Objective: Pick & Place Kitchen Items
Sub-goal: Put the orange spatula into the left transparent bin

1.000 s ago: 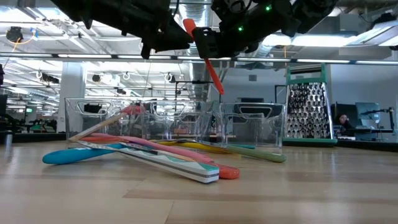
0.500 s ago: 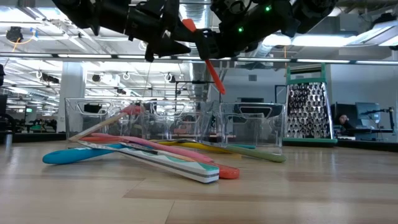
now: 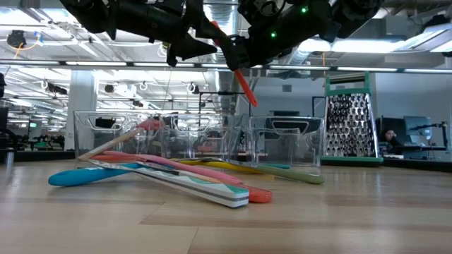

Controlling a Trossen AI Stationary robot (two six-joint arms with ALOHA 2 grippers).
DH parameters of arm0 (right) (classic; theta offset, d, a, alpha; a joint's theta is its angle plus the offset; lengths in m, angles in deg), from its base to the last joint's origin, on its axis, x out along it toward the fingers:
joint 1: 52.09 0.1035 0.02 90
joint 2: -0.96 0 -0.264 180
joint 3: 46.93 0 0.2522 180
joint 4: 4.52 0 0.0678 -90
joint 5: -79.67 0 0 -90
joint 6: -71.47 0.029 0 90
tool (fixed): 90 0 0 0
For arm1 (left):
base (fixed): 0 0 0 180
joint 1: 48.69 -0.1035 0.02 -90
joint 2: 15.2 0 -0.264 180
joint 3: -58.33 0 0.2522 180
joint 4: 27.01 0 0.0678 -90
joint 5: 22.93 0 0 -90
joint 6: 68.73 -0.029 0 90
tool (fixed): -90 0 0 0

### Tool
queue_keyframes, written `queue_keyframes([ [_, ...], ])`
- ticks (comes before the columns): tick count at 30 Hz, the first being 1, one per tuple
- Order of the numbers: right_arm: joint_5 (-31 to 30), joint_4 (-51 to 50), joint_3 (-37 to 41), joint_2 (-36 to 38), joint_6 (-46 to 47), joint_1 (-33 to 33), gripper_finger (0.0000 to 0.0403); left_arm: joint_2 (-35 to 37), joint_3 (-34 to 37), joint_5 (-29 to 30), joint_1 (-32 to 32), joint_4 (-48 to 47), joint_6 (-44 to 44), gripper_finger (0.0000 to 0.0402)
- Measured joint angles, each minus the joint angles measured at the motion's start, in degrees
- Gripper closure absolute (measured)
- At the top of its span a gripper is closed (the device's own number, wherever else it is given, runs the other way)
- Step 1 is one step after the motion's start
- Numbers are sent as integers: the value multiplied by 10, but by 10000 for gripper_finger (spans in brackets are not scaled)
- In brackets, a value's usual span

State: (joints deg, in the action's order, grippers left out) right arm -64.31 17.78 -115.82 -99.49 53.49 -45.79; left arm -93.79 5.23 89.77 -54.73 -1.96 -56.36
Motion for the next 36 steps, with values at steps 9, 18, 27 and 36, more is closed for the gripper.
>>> queue_keyframes([
  [9,1,0,0,0,0,0,384,-35,0,-1,-4,54,1,229],
  [18,1,0,0,0,0,0,384,-52,0,-2,-4,77,1,323],
  [27,1,-1,0,0,-2,0,384,-52,0,-17,-3,78,-35,393],
  [36,0,-1,0,0,-1,1,348,-50,0,-22,-3,77,-67,394],
])
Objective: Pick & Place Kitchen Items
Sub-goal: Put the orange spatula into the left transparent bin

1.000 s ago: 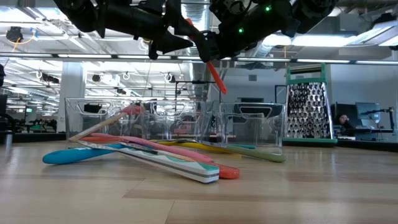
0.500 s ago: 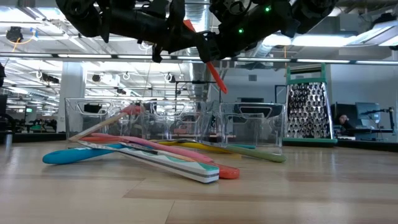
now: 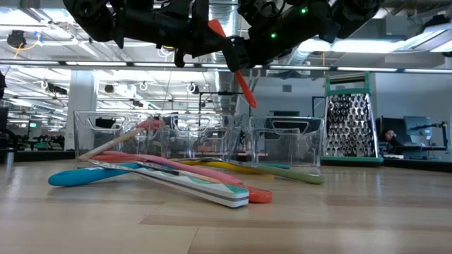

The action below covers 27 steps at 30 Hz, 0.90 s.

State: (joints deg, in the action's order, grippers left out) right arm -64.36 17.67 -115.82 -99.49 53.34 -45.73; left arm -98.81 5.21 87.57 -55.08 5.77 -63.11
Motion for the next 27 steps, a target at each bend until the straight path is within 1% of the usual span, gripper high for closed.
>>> queue_keyframes([
  [6,-1,-9,0,12,-32,15,229,29,0,5,-3,-13,-22,395],
  [9,-4,-50,0,34,-34,27,172,59,0,4,-11,-52,-28,395],
  [11,-17,-86,0,53,-33,35,145,86,0,2,-20,-98,-28,395],
  [14,-56,-158,0,85,-21,47,132,135,0,3,-35,-179,-27,395],
  [15,-63,-190,0,95,-7,51,134,151,0,3,-40,-206,-24,395],
  [17,-66,-258,0,119,41,57,151,184,0,3,-49,-264,-23,396],
  [19,-65,-330,0,145,99,59,184,218,0,5,-57,-314,-23,396],
  [21,-65,-397,0,167,155,62,230,250,0,5,-66,-351,-22,396],
  [26,-55,-535,0,220,253,67,370,327,0,5,-96,-436,-22,396],
  [27,-44,-557,1,230,267,68,386,341,0,5,-103,-454,-21,396],
])
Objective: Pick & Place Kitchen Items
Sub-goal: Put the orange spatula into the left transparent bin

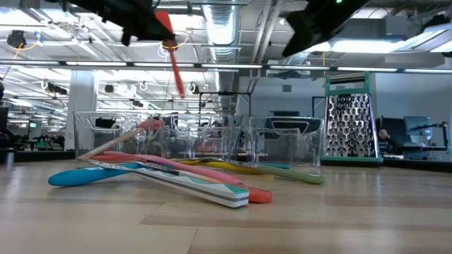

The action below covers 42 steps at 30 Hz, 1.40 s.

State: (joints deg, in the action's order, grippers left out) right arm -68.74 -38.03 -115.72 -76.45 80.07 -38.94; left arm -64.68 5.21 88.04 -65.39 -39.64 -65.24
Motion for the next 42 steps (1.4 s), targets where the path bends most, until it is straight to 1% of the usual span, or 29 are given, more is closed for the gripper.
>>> queue_keyframes([
  [2,48,-37,0,17,24,2,390,21,0,0,-16,-36,3,396],
  [4,127,-64,2,35,35,3,389,39,0,0,-35,-73,4,396],
  [6,193,-41,11,50,25,3,397,48,0,0,-55,-104,16,396],
  [8,239,-18,35,67,8,6,400,50,0,0,-76,-141,19,396],
  [11,283,39,73,97,4,7,400,45,0,0,-104,-176,20,396],
  [14,301,101,117,126,0,13,400,37,0,-9,-129,-208,30,396],
  [16,306,139,143,142,-2,15,400,31,0,-40,-145,-218,40,396],
  [19,320,180,181,166,-2,14,401,15,-15,-99,-172,-270,72,396],
  [20,325,198,192,171,-2,13,401,6,-24,-110,-180,-289,75,396],
  [22,333,225,215,180,-1,8,402,-13,-42,-114,-193,-327,79,396],
  [25,348,270,243,183,4,2,402,-47,-72,-123,-212,-356,79,396],
  [31,361,316,275,178,10,-2,402,-116,-126,-180,-231,-382,72,396],
  [36,361,326,288,178,19,-2,402,-178,-163,-184,-244,-436,71,396],
  [39,362,325,289,173,20,-1,402,-209,-170,-185,-250,-433,71,396],
  [42,361,327,289,174,20,0,403,-238,-170,-199,-256,-434,71,396],
])
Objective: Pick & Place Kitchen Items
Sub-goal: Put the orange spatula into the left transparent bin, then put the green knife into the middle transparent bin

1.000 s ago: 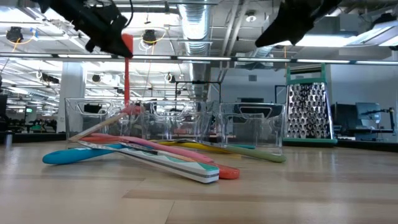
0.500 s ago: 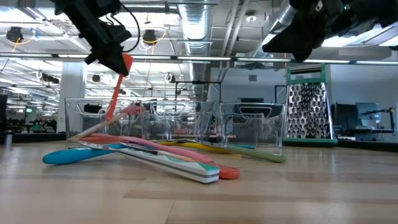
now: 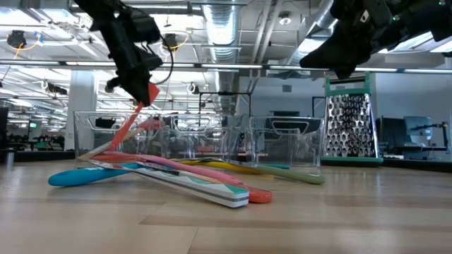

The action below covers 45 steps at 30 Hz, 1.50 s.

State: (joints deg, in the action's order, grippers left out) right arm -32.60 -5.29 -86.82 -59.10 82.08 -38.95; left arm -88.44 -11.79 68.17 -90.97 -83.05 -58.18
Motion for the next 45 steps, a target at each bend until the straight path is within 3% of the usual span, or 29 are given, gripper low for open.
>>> queue_keyframes([
  [13,1,-1,0,0,0,0,403,-71,0,-8,-5,5,0,395],
  [26,1,-6,0,0,0,0,403,-67,0,-6,-19,36,3,363],
  [36,0,-6,0,0,0,0,403,-67,0,33,-19,40,4,349],
  [41,0,-6,0,0,-1,0,403,-67,1,39,-18,45,1,356],
  [45,0,-5,0,0,-4,0,403,-67,1,39,-9,61,-24,389],
])
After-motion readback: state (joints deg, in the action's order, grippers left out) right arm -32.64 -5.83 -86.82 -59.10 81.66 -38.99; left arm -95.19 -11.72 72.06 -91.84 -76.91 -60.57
